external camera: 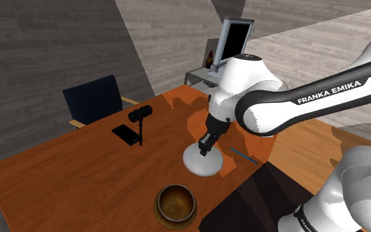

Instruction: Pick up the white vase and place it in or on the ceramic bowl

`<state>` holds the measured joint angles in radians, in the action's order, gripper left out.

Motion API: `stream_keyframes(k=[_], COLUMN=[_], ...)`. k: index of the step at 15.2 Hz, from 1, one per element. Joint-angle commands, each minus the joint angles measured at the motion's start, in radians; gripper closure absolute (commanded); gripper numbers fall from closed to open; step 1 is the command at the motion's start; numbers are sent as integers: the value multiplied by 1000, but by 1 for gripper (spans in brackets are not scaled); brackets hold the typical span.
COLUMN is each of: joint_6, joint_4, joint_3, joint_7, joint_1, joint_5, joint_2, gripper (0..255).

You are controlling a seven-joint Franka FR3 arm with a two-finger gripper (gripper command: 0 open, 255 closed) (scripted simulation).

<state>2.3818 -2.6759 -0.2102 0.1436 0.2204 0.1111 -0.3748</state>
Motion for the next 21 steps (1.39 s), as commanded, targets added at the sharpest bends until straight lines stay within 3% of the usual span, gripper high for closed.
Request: stream_keyframes(k=[1,9,21], joint_6=[-4,-43,149], joint_4=[12,134,69], joint_3=[-41,-199,-230], joint_7=[58,286,330], joint_1=[25,96,75], joint_5=[12,20,-31], joint_2=[5,79,212], gripper=[255,255,255])
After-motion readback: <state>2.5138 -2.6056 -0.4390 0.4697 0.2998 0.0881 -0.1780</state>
